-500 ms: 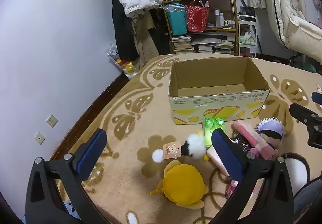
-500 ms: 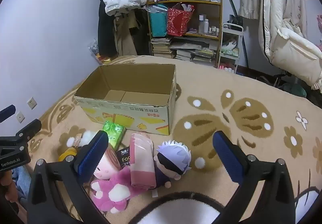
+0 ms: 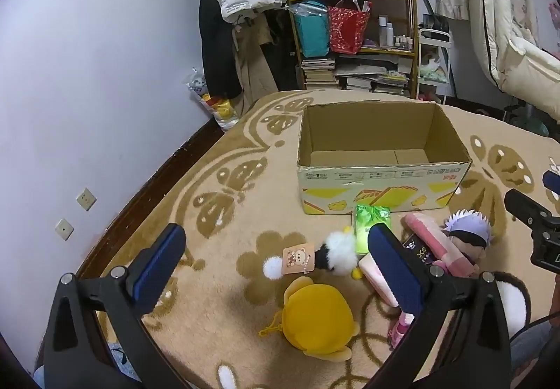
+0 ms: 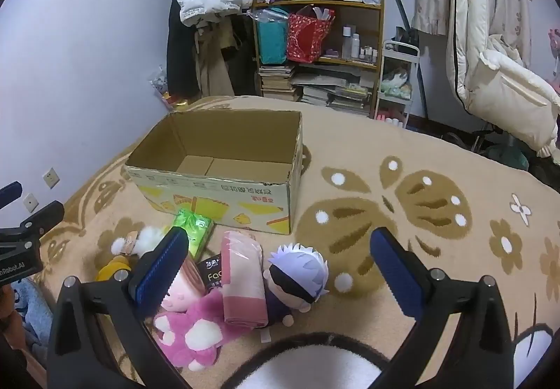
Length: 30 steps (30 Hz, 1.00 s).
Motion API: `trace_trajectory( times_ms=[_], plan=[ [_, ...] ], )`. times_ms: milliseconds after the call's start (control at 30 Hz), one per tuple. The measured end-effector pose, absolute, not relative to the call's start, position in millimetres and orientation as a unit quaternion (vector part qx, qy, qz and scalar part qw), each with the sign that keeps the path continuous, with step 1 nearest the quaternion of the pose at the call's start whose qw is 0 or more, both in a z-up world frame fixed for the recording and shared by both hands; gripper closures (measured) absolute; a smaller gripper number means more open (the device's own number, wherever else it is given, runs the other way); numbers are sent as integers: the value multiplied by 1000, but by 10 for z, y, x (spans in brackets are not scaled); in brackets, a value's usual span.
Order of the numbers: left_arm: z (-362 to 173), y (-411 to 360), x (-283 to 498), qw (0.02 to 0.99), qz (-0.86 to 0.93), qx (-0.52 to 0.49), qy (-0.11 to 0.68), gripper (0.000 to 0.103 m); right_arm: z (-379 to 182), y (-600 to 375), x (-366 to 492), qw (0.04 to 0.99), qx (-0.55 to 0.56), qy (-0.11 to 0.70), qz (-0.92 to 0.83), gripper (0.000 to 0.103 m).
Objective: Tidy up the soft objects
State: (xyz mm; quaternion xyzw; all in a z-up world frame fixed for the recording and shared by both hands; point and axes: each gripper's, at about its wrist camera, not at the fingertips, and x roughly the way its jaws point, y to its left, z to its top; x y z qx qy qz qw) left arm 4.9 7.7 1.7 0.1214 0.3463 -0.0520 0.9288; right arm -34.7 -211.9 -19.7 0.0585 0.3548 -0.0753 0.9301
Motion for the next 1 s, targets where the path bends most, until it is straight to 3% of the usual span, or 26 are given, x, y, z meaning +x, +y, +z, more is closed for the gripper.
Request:
trace_trajectory(
  times_ms=[1000],
  plan=[
    [-42,46,74,926,-40,140,348,0,-245,-2050,-347,931,51,354,-75,0]
  ],
)
